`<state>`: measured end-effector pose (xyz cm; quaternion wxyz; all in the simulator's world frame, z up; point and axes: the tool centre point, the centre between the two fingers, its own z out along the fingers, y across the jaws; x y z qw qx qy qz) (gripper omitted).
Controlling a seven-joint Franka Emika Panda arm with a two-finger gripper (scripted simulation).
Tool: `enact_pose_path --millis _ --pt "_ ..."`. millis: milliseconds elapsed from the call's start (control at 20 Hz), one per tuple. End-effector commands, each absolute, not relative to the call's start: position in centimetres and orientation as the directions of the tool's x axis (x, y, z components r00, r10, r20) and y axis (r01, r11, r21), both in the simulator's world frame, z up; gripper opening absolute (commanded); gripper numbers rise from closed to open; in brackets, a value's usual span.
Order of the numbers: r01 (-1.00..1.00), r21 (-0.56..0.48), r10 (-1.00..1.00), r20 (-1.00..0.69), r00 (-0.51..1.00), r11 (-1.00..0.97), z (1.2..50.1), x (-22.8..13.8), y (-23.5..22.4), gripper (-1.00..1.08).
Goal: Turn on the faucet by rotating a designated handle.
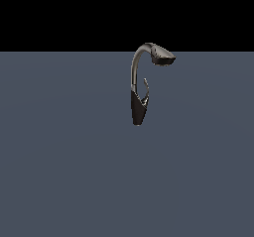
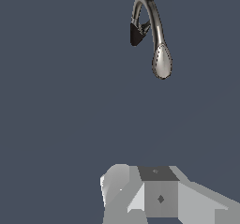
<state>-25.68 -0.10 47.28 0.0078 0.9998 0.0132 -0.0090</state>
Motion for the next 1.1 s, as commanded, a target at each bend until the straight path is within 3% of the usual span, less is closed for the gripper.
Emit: enact_pose_path --millis 0,1050 --pt "0.026 0.015 0.026 -0.018 0.999 -1.000 47.3 -25.7 -0.1 -1.00" --pt "-0.007 -0.016 -0.007 0.007 1.000 -1.000 48.5 -23.2 0.4 -1.00"
